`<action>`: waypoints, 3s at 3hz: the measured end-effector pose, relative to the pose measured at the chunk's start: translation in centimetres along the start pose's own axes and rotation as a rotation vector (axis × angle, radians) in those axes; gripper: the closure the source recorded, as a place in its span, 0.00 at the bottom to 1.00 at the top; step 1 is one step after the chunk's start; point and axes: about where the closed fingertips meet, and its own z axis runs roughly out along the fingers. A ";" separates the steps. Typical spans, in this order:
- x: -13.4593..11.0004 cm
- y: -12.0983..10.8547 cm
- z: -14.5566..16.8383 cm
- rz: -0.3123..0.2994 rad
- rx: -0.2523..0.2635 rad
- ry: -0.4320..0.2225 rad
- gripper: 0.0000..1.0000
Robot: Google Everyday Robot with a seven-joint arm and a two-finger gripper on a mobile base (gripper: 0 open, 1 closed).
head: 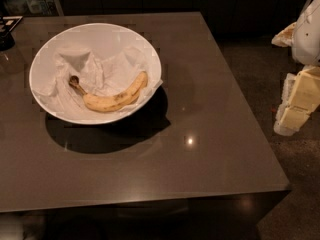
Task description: Pick banana from white bowl
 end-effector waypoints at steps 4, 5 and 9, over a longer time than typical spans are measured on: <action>-7.6 0.5 -1.5 -0.122 0.006 -0.004 0.00; -8.1 0.3 -1.9 -0.128 0.024 -0.013 0.00; -20.2 1.6 -0.5 -0.342 0.079 -0.023 0.00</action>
Offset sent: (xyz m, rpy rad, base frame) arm -0.0001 0.0170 0.0056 0.0119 0.0247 0.0441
